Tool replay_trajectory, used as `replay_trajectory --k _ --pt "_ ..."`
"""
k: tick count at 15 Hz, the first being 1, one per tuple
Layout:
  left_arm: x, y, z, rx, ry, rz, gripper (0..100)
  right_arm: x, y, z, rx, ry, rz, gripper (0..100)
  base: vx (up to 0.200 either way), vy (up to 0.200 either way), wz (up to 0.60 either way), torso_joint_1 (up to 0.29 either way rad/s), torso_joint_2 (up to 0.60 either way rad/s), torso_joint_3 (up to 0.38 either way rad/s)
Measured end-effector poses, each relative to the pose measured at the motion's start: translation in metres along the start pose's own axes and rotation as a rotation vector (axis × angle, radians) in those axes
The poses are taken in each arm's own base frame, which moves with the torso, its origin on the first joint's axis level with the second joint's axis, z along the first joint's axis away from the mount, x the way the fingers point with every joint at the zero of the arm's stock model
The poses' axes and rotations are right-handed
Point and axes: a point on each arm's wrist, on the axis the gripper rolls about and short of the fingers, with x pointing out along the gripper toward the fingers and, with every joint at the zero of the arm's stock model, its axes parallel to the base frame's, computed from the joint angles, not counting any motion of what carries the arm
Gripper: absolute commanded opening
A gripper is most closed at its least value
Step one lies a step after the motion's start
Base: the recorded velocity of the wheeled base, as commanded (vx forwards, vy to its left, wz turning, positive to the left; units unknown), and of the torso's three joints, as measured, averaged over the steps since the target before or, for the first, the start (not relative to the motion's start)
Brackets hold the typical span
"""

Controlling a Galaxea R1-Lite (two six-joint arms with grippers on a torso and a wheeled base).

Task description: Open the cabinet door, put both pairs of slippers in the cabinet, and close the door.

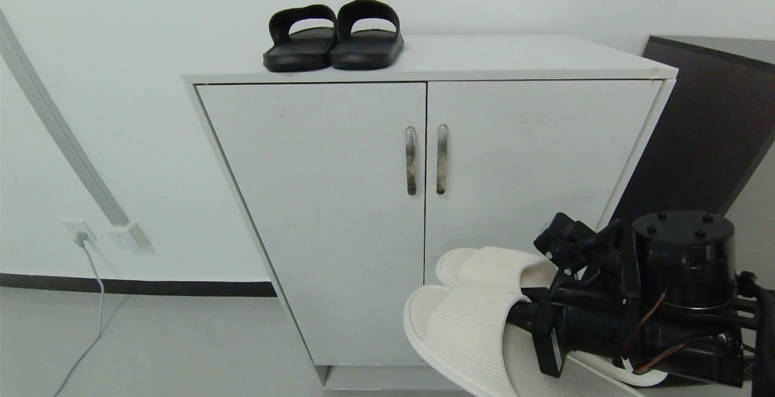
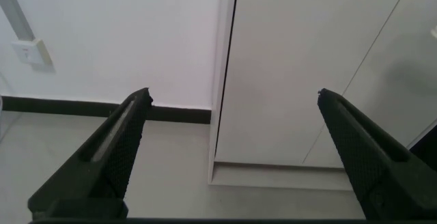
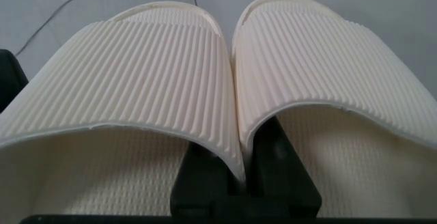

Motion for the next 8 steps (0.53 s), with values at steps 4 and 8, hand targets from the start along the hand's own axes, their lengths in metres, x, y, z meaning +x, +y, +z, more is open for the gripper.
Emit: replay_trajectory --k 4,8 --pt "0.0001 -0.0001 -0.0002 0.000 0.002 -0.003 100 -0.0014 0.0005 -0.0024 -0.031 -0.021 -0.001 0 0.000 0.000 0.00 -0.006 0.23 0.213" --pt "0.0000 0.0001 0.0000 -0.019 0.000 0.002 100 -0.0026 0.0013 -0.0064 -0.034 -0.018 0.001 0 0.000 0.000 0.00 -0.002 0.01 0.010"
